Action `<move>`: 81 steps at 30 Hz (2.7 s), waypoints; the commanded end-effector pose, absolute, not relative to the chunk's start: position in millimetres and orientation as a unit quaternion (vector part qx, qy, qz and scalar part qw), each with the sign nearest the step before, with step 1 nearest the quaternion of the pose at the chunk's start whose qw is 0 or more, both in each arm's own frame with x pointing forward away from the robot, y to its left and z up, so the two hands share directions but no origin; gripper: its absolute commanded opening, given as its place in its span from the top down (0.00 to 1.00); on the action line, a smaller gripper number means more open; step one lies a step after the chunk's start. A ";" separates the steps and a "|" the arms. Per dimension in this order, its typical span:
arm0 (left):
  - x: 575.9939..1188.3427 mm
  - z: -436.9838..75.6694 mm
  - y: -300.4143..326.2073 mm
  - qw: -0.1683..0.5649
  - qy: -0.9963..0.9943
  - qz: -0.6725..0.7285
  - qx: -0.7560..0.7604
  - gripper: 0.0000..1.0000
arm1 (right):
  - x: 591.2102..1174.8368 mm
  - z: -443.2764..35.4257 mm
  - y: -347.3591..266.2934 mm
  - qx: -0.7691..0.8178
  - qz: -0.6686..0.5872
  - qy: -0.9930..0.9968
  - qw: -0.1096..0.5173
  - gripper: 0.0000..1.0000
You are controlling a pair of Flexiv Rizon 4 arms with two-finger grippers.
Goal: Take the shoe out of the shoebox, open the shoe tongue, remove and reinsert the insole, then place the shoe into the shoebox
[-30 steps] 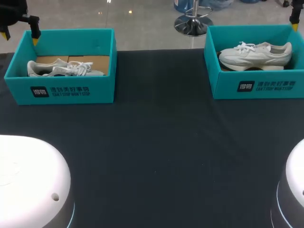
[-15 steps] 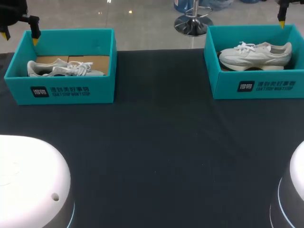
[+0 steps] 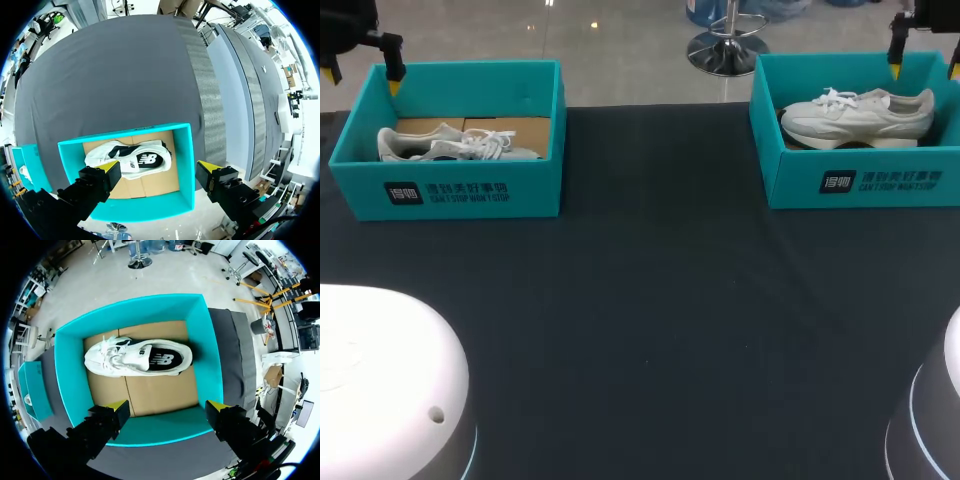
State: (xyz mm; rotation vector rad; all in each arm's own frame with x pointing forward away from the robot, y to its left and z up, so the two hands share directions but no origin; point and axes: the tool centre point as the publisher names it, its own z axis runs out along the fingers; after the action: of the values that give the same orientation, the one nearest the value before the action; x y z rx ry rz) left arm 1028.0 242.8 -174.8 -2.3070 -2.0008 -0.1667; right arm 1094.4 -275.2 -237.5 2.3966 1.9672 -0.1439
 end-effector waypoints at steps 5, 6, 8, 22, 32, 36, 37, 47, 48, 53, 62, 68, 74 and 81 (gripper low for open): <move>1026.7 -174.6 243.1 0.041 -0.653 -0.056 -0.754 0.00 | 1101.4 -248.2 -278.2 0.775 -0.064 0.629 -0.023 0.00; 1026.7 -174.6 243.1 0.041 -0.653 -0.056 -0.754 0.00 | 1101.4 -248.2 -278.2 0.775 -0.064 0.629 -0.023 0.00; 1026.7 -174.6 243.1 0.041 -0.653 -0.056 -0.754 0.00 | 1101.4 -248.2 -278.2 0.775 -0.064 0.629 -0.023 0.00; 1026.7 -174.6 243.1 0.041 -0.653 -0.056 -0.754 0.00 | 1117.2 -272.5 -286.9 0.775 -0.036 0.630 -0.029 0.00; 1026.7 -174.6 243.1 0.041 -0.653 -0.056 -0.754 0.00 | 1135.7 -293.4 -296.5 0.775 -0.021 0.632 -0.007 0.00; 1026.7 -174.6 243.1 0.041 -0.653 -0.056 -0.754 0.00 | 1141.5 -297.5 -302.7 0.774 -0.020 0.633 0.001 0.00; 1026.7 -174.6 243.1 0.041 -0.653 -0.056 -0.754 0.00 | 1142.6 -298.7 -304.4 0.774 -0.021 0.633 0.002 0.00; 1026.7 -174.6 243.1 0.041 -0.653 -0.056 -0.754 0.00 | 1152.7 -312.5 -316.3 0.770 -0.033 0.637 0.003 0.00; 1026.7 -174.6 243.1 0.041 -0.653 -0.056 -0.754 0.00 | 1154.7 -314.5 -317.3 0.768 -0.032 0.640 0.002 0.00; 1026.7 -174.6 243.1 0.041 -0.653 -0.056 -0.754 0.00 | 1159.9 -321.1 -320.0 0.766 -0.031 0.642 0.002 0.00; 1026.7 -174.6 243.1 0.041 -0.653 -0.056 -0.754 0.00 | 1164.7 -338.8 -318.3 0.759 -0.041 0.650 -0.008 0.00; 1026.7 -174.6 243.1 0.041 -0.653 -0.056 -0.754 0.00 | 1162.2 -348.5 -317.8 0.760 -0.045 0.648 -0.017 0.00; 1026.7 -174.6 243.1 0.041 -0.653 -0.056 -0.754 0.00 | 1159.9 -350.9 -318.9 0.760 -0.048 0.647 -0.019 0.00; 1026.7 -174.6 243.1 0.041 -0.653 -0.056 -0.754 0.00 | 1158.4 -354.2 -324.6 0.764 -0.053 0.643 -0.013 0.95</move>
State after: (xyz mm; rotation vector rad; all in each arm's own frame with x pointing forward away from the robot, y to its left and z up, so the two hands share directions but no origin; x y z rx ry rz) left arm 1027.9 242.8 -174.8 -2.3068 -2.0010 -0.1666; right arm 1150.7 -324.4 -351.0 2.3957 2.0194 -0.1288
